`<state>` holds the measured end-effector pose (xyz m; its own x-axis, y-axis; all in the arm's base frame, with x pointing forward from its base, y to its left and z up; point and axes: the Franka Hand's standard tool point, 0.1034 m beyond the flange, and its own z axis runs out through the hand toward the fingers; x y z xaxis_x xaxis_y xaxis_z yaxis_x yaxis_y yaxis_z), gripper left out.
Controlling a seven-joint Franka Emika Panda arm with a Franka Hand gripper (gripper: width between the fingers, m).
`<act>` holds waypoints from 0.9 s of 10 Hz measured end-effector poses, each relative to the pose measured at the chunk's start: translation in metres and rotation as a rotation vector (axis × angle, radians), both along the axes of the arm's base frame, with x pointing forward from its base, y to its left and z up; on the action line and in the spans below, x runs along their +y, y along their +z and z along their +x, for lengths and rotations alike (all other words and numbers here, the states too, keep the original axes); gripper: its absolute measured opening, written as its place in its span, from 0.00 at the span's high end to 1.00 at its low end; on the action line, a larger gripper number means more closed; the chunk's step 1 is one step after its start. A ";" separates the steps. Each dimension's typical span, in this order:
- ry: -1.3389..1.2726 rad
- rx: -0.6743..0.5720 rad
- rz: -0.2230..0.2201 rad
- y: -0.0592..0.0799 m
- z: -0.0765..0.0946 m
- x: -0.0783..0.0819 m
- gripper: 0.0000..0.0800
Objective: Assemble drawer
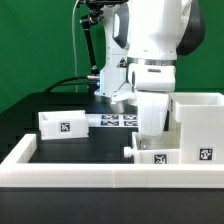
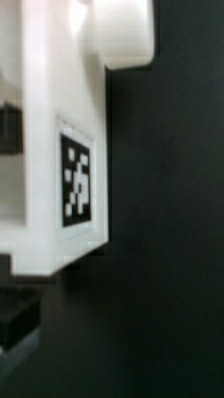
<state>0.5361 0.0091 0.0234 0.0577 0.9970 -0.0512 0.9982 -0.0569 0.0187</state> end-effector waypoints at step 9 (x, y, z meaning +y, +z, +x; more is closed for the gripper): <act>0.062 0.043 -0.021 0.032 0.034 -0.045 0.19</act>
Offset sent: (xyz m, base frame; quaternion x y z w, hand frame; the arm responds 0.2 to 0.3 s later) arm 0.0099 -0.0200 0.0375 0.0281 -0.0290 -0.0105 0.9991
